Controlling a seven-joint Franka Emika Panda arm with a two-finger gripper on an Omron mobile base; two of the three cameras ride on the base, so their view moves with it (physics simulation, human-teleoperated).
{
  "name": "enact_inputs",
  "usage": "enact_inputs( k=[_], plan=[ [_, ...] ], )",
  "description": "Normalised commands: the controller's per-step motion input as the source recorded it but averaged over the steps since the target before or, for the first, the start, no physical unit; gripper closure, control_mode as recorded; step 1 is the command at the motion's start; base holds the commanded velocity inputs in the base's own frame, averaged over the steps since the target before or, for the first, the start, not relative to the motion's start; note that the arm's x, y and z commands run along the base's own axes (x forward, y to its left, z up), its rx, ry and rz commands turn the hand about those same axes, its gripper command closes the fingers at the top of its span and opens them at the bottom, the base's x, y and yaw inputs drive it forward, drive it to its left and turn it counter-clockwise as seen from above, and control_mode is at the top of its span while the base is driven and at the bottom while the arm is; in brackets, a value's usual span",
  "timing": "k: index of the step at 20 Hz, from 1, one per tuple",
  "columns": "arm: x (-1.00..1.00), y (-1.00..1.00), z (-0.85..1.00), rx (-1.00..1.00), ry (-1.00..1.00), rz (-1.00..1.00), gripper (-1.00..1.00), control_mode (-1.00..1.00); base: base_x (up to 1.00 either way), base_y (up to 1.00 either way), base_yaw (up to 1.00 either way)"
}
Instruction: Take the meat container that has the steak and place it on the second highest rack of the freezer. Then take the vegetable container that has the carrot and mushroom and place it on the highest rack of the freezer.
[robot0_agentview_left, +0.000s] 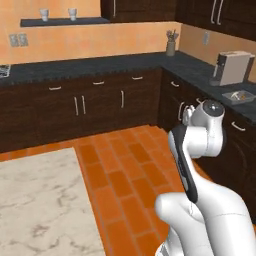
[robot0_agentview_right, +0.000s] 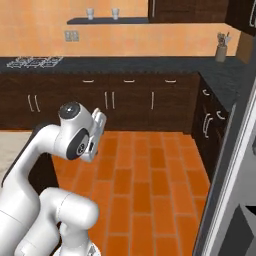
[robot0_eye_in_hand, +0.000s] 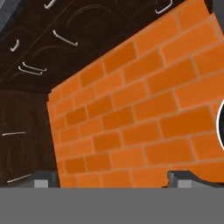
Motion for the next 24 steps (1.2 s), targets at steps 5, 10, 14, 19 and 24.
enact_inputs(
  k=[5, 10, 14, 19, 24],
  plan=[
    [0.00, 0.00, 0.00, 0.00, 0.00, 0.00, -1.00, 1.00, 1.00, 0.00, -0.19],
    [0.00, 0.00, 0.00, 0.00, 0.00, 0.00, -1.00, 1.00, 1.00, 0.00, -0.27],
    [0.00, 0.00, 0.00, 0.00, 0.00, 0.00, -1.00, 1.00, 1.00, -0.11, -0.32],
    [0.00, 0.00, 0.00, 0.00, 0.00, 0.00, -1.00, 1.00, 1.00, -0.18, -0.44],
    [0.00, 0.00, 0.00, 0.00, 0.00, 0.00, -1.00, 1.00, 0.92, -0.22, -0.49]
  ],
)
